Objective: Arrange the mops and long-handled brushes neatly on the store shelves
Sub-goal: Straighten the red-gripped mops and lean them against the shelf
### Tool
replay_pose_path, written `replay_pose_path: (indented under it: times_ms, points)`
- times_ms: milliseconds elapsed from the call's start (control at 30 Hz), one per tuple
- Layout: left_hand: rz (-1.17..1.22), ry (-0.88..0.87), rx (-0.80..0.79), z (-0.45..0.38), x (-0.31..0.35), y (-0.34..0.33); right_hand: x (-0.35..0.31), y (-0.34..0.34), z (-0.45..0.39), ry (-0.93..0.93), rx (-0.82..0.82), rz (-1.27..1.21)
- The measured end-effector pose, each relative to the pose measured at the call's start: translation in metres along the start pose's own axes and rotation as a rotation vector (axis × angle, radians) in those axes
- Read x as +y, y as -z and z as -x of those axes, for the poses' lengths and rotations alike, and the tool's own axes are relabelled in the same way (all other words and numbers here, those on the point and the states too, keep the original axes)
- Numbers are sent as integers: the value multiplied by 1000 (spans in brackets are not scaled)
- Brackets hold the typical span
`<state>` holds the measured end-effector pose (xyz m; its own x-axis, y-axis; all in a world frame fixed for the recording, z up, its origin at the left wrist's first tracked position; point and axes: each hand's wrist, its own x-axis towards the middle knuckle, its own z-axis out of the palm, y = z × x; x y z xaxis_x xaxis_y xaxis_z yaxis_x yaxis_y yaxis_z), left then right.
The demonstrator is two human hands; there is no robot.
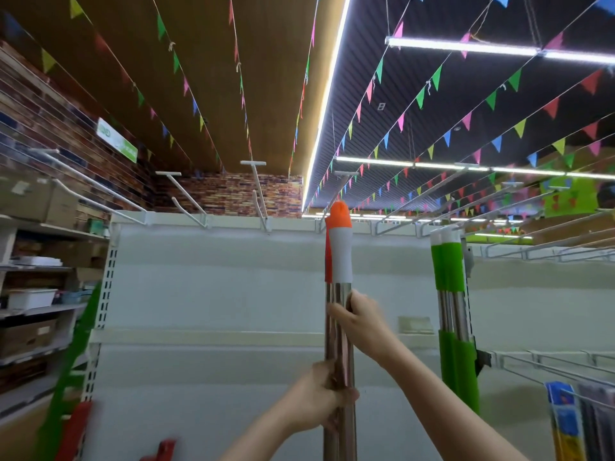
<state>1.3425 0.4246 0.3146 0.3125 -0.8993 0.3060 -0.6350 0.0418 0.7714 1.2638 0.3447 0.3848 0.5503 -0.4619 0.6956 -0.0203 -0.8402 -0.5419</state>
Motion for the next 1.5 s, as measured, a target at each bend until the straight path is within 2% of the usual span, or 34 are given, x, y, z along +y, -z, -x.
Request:
replay_pose_path:
  times_ms: [267,667,867,1000,1367,1500]
  points:
    - [5,-26,-3,-7,-3,2,6,2,-5,25,-17,40]
    - [47,-70,36,-5,1,19,-9,1,-16,61,-11,-33]
    - [46,-63,3,-3,1,16,-4,-1,-10,76,78,-11]
    - [53,-84,22,-6,5,17,-8,5,-16,97,75,14]
    - [9,15,27,-26,-12,13,9,-6,-30,-64,-80,-31]
    - [14,21,49,-36,-20,13,14,-13,-36,-82,-67,-4]
